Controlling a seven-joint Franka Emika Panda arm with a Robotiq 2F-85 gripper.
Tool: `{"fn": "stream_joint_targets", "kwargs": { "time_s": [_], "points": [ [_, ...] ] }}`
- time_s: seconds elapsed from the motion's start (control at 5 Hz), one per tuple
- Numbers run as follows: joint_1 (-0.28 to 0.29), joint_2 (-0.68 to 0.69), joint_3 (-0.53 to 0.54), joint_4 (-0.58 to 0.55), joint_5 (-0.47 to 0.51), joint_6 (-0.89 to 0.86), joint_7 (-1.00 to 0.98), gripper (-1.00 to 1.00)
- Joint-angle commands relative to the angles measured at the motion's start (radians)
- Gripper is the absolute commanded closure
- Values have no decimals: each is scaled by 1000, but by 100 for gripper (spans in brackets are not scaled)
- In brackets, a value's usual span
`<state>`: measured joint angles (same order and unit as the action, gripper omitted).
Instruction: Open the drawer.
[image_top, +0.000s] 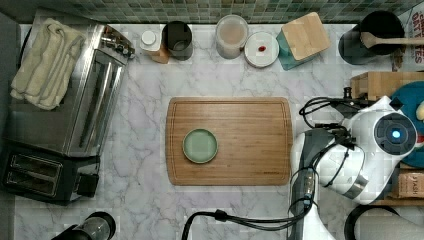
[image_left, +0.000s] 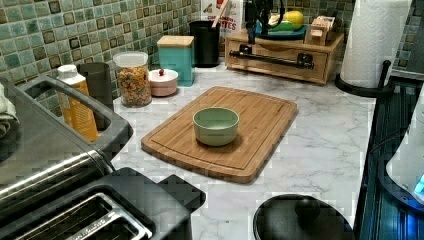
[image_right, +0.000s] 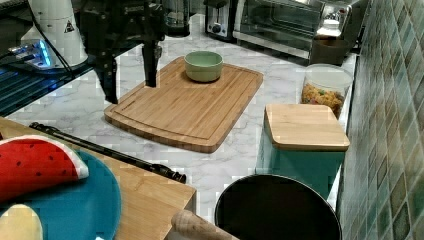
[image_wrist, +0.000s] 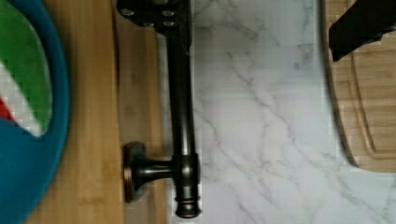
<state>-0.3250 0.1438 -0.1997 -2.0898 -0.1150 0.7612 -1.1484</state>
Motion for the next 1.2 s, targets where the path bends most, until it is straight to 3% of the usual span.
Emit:
{"fn": "stream_joint_targets", "kwargs": {
  "time_s": [0.2, 0.4, 0.8, 1.2],
  "points": [
    [-20, 52, 3, 50, -42, 128, -147, -100],
    [-2, 82, -1, 69, -85, 94, -90, -100],
    [31, 127, -68, 151, -276, 6, 81, -100],
    [-34, 101, -70, 68, -206, 111, 57, -100]
  ]
}}
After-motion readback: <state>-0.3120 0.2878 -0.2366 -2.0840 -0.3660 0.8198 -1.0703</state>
